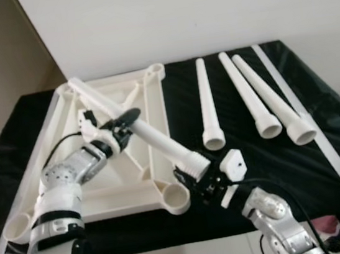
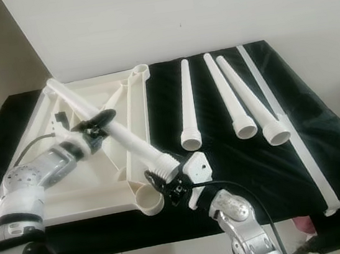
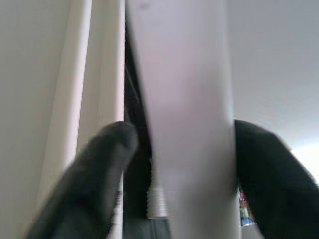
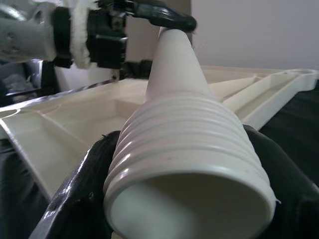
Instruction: Building children table
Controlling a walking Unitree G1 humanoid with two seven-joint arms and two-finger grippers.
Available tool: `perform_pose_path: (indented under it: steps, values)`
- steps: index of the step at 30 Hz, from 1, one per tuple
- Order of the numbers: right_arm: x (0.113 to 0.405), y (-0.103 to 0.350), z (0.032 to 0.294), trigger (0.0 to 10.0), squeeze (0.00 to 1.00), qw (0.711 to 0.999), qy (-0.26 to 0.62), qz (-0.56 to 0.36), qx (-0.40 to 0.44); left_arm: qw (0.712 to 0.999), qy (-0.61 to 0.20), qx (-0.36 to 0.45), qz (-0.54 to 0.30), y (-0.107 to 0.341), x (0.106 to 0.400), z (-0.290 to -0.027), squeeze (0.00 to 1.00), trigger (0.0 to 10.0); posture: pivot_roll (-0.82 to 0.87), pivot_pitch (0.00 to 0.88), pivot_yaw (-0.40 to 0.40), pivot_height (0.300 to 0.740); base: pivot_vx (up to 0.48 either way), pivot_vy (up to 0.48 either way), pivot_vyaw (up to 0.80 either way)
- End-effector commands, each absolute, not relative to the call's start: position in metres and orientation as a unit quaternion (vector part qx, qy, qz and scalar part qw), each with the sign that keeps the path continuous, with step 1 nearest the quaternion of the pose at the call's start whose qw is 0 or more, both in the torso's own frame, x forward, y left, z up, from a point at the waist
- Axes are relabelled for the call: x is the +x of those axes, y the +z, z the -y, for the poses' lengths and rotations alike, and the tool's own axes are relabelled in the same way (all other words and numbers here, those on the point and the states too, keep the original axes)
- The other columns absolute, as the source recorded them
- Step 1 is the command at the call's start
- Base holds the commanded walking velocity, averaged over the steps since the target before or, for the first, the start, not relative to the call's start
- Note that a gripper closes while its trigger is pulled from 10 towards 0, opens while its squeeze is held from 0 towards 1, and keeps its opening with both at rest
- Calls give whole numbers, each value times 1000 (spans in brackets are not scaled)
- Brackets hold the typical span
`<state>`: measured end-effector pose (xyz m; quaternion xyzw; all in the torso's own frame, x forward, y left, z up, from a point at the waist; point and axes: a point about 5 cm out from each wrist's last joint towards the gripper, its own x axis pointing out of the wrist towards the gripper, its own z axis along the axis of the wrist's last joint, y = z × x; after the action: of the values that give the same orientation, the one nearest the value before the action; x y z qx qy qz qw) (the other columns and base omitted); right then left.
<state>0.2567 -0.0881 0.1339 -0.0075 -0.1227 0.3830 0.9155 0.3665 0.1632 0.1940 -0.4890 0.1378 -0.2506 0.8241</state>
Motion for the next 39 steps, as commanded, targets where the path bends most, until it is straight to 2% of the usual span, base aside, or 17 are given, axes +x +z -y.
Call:
perform_pose_path:
  steps: [1,5,6,7,23,24,27,28,39]
  values:
    - [257,139,87,10000,0,915,380,136,0,760,-418,-497,-33,210,355,-163,1000,10000,-112,41,130,740,0,0,0]
    - [257,139,87,10000,0,915,379,136,1,767,-422,-482,-32,211,354,-162,1000,10000,-110,40,130,740,0,0,0]
    - [257,139,87,10000,0,915,379,136,1,768,-418,-484,-26,212,355,-163,0,9529,-111,39,130,740,0,0,0]
    - [257,139,87,10000,0,915,380,136,1,760,-426,-490,-18,214,354,-164,0,0,-110,38,129,740,0,0,0]
    - [257,140,85,10000,0,911,390,136,2,747,-443,-496,-1,220,350,-161,0,0,-112,35,125,740,0,0,0]
    - [257,140,84,10000,0,909,395,135,2,754,-436,-491,-8,218,352,-159,0,10000,-113,26,126,740,0,0,0]
    - [258,141,83,10000,0,908,397,136,1,753,-428,-500,-10,218,354,-158,0,10000,-113,26,126,740,0,0,0]
    - [259,141,83,10000,0,908,396,137,0,748,-430,-506,-6,218,353,-159,1000,10000,-116,23,127,740,0,0,0]
    - [260,141,84,10000,0,909,392,139,1,751,-437,-495,0,221,352,-158,1000,10000,-116,25,132,740,0,0,0]
